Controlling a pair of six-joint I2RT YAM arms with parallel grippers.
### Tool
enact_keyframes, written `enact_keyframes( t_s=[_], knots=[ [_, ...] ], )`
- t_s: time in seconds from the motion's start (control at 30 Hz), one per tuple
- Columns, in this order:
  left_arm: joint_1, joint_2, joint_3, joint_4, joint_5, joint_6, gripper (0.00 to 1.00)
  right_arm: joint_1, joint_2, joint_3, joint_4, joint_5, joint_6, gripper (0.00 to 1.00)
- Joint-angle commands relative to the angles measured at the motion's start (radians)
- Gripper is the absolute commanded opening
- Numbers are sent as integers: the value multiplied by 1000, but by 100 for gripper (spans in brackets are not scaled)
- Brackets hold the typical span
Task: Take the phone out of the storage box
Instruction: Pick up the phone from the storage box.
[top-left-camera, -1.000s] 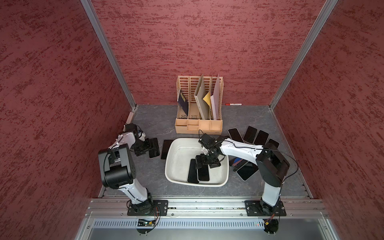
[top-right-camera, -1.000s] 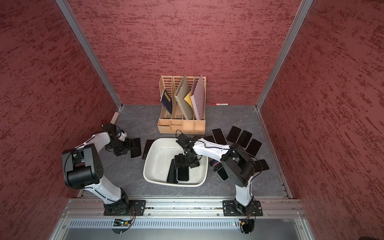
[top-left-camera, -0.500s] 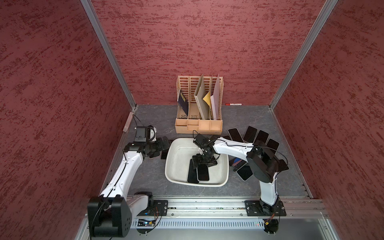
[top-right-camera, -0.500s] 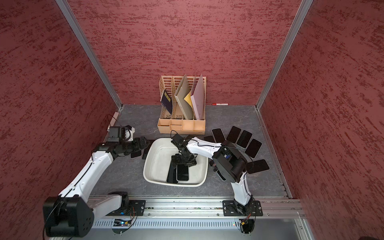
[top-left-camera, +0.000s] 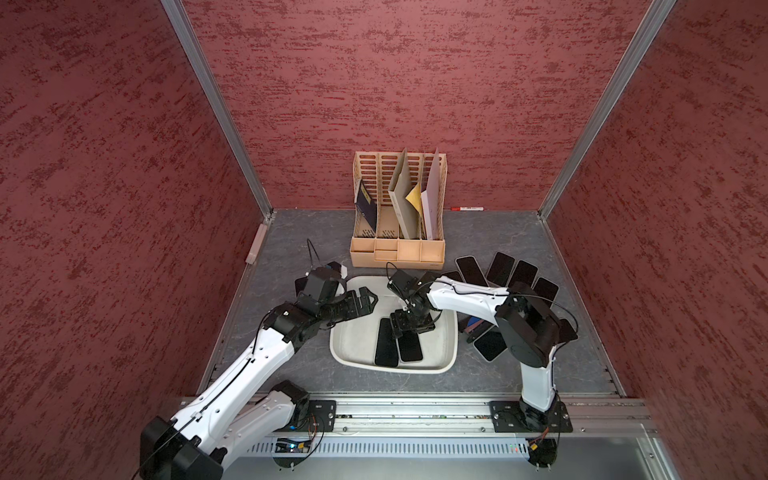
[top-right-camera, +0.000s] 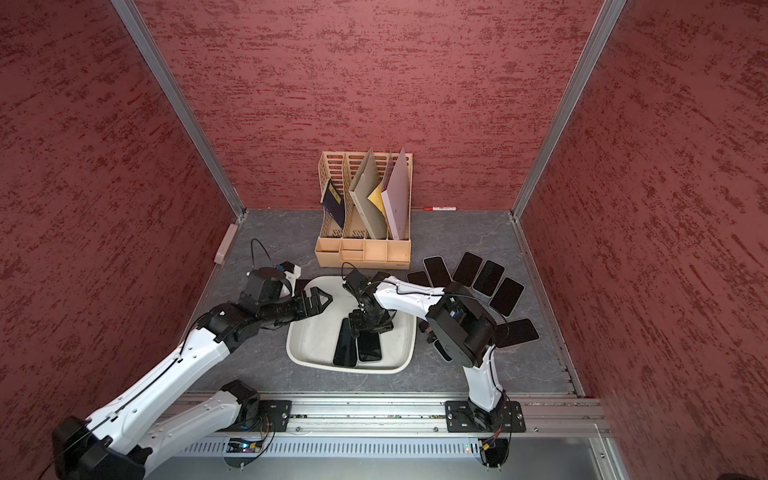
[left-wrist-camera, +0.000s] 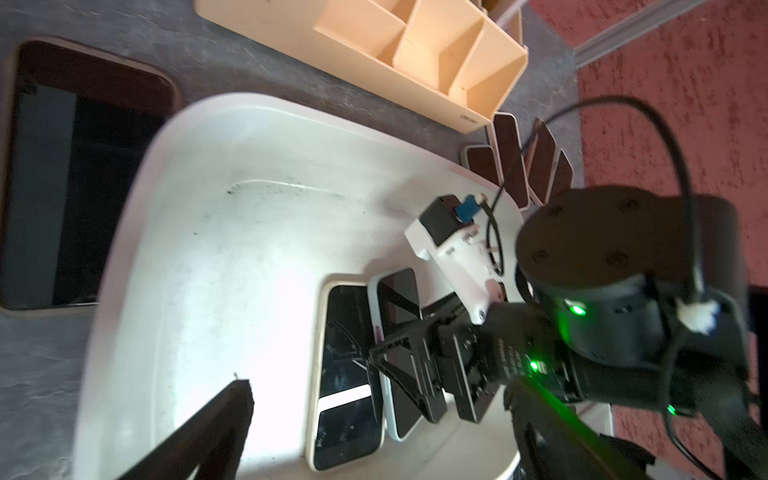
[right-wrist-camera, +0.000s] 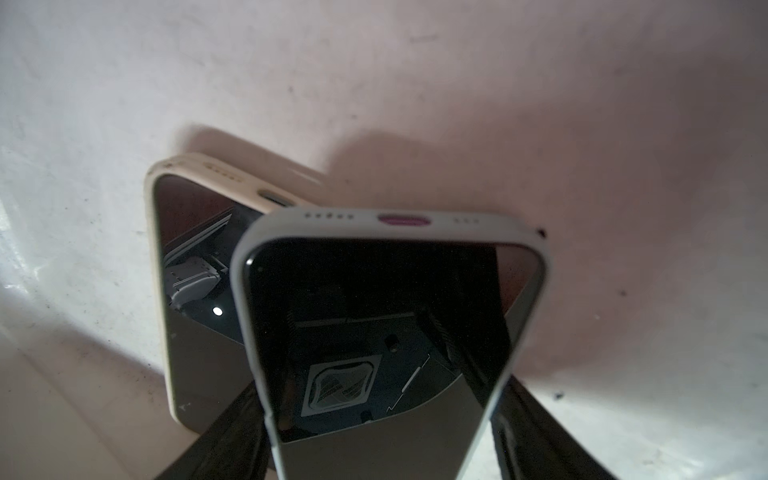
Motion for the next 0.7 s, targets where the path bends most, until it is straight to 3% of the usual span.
enact_keyframes(
  t_s=[0.0, 0.17, 0.33, 0.53, 0.67],
  knots=[
    [-85, -14, 13, 30, -32, -30, 100, -7, -85, -26, 14, 43, -10, 66],
    [-243, 5, -7, 102, -66, -54, 100, -63, -205, -88, 64, 12, 15, 64],
    [-393, 136, 4, 172, -139, -85, 97, -113, -313, -113, 61, -24, 38, 64],
    [-456, 321, 95, 203, -165, -64, 90, -126, -392, -102, 41, -85, 69, 64],
    [-462, 371, 137, 206, -207, -59, 85, -126, -427, -111, 49, -129, 98, 64]
  ],
)
